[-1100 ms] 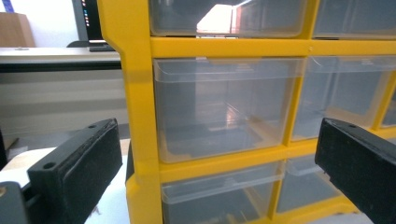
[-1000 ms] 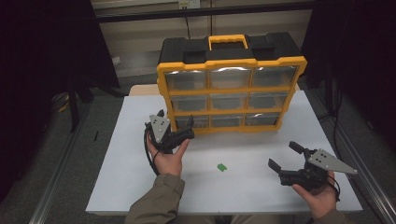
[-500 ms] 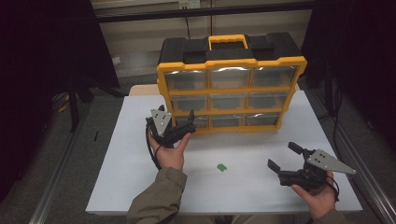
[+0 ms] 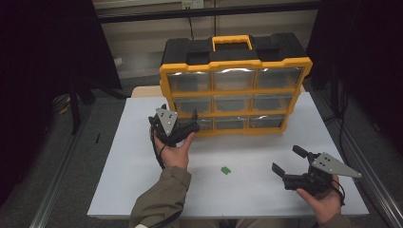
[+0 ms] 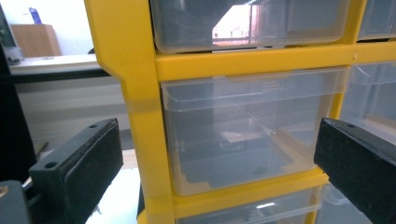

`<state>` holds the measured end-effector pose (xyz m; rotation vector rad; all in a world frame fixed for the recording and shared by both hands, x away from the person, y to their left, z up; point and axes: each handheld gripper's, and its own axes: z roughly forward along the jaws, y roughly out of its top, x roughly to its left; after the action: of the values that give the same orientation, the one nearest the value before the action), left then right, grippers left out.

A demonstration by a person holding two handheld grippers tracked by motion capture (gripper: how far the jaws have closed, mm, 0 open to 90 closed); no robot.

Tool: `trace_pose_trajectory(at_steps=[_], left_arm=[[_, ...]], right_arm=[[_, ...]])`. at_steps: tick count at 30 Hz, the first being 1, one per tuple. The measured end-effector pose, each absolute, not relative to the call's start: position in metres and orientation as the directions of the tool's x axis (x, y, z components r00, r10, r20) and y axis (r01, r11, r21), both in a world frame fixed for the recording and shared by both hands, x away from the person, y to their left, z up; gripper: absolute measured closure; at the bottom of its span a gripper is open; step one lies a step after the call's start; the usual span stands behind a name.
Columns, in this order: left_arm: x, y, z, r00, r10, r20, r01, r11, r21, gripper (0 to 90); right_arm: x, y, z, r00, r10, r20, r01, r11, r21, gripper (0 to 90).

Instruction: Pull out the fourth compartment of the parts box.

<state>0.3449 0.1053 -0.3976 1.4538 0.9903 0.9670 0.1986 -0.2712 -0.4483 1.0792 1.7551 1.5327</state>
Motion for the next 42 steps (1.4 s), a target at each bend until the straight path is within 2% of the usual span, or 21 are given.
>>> trace_pose_trajectory(at_steps=[11,16,21,25,29,34,42], left_arm=[[0.349,0.1,-0.397,0.296,0.944,0.149,0.025,-0.164,0.986,3.0],[0.35,0.098,-0.396,0.28,0.932,0.229,0.013,-0.242,0.97,3.7],[0.351,0.093,-0.395,0.236,0.931,0.278,0.006,-0.287,0.958,4.4],[0.349,0.085,-0.396,0.219,0.902,0.372,-0.047,-0.371,0.927,6.4],[0.347,0.082,-0.395,0.195,0.883,0.427,-0.086,-0.418,0.904,8.8],[0.345,0.078,-0.392,0.163,0.834,0.528,-0.103,-0.517,0.849,12.4],[0.348,0.075,-0.391,0.119,0.787,0.606,-0.109,-0.596,0.796,15.8]], right_arm=[[0.198,-0.273,-0.448,-0.514,0.853,0.089,0.207,0.022,0.978,2.6],[0.198,-0.272,-0.448,-0.516,0.852,0.088,0.203,0.022,0.979,2.7],[0.197,-0.272,-0.447,-0.519,0.851,0.084,0.202,0.027,0.979,2.8],[0.197,-0.273,-0.448,-0.516,0.852,0.081,0.206,0.032,0.978,2.9],[0.196,-0.272,-0.448,-0.519,0.851,0.081,0.207,0.033,0.978,3.1],[0.197,-0.272,-0.448,-0.526,0.847,0.075,0.204,0.041,0.978,3.2],[0.197,-0.272,-0.448,-0.526,0.848,0.071,0.206,0.045,0.978,3.4]])
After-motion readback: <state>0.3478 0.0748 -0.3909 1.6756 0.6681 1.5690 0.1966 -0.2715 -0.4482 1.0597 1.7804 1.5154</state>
